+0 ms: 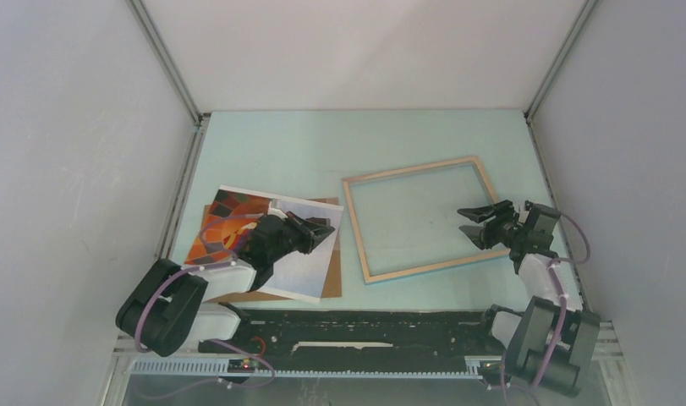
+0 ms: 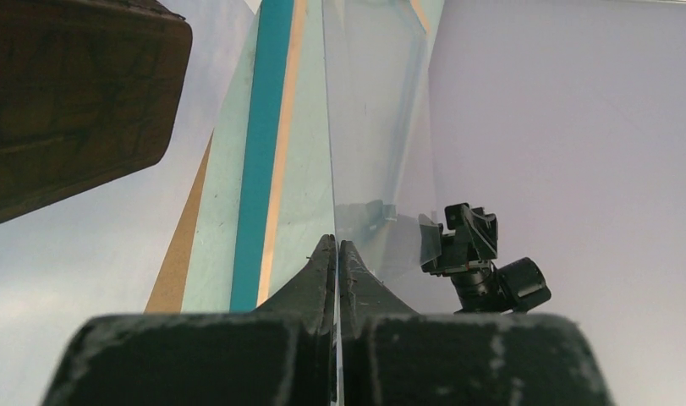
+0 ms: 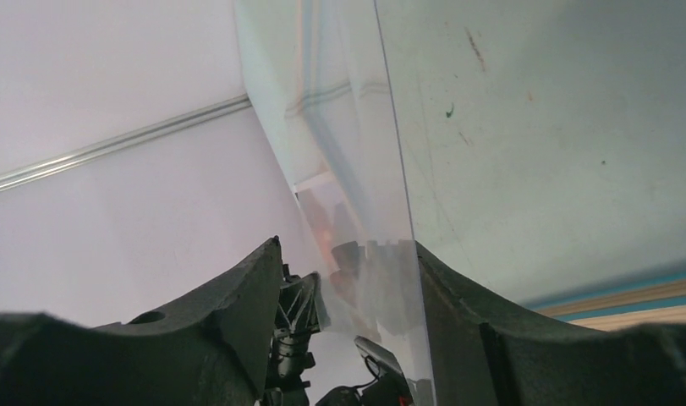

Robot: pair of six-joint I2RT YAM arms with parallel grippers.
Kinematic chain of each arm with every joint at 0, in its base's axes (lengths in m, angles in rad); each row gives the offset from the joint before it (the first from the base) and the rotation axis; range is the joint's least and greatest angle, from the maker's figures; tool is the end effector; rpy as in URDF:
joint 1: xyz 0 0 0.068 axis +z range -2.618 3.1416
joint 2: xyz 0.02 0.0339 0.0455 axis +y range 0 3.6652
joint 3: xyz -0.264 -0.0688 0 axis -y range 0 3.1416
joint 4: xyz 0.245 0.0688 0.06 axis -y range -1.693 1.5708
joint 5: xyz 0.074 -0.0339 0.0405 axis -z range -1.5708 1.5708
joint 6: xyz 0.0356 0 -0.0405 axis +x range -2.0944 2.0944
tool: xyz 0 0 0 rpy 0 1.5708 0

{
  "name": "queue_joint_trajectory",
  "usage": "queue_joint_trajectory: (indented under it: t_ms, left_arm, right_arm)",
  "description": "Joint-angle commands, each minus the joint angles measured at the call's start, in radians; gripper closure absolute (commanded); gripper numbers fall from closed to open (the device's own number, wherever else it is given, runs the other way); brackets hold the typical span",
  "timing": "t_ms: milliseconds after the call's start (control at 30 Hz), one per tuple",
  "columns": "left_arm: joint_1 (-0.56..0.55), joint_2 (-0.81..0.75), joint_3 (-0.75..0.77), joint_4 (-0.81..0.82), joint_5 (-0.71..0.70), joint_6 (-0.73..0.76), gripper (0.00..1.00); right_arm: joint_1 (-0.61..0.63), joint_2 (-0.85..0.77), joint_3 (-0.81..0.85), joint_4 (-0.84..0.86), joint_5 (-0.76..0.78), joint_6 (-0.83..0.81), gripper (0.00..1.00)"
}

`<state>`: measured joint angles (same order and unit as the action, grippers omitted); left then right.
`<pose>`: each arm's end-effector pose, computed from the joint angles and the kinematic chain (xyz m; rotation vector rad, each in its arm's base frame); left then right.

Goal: Put the photo into the frame
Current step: Place the photo frame item in the photo frame.

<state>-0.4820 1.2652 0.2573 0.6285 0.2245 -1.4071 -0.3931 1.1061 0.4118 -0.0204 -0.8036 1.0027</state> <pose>0.1939 -0.1104 0.1498 -0.8455 2.0788 -1.3768 0.1973 -0.0541 0.1742 1.1219 2.0228 1.2314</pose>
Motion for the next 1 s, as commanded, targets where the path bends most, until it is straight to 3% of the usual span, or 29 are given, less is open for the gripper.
queue_joint_trajectory:
  t_ms: [0,133,333,600,800,967]
  left_arm:
    - [-0.010,0.028,0.010,0.123,0.028,-0.053,1.00]
    - [-0.025,0.033,0.012,0.142,0.016,-0.067,1.00]
    - [-0.047,0.050,0.006,0.155,-0.011,-0.076,1.00]
    - [-0.092,0.132,-0.010,0.291,-0.031,-0.122,1.00]
    - [-0.107,0.195,-0.018,0.384,-0.026,-0.149,1.00]
    - [-0.131,0.244,-0.014,0.425,-0.035,-0.159,1.00]
  right_arm:
    - [0.030,-0.082,-0.011,-0.027,0.115,0.093,0.38]
    - [0.071,-0.158,-0.047,-0.044,0.193,0.148,0.39]
    - [0.159,-0.289,-0.125,0.076,0.293,0.245,0.42]
    - [0.262,-0.273,-0.166,0.180,0.379,0.317,0.51]
    - [0.342,-0.288,-0.161,0.164,0.502,0.330,0.57]
    - [0.461,-0.282,-0.170,0.187,0.608,0.373,0.56]
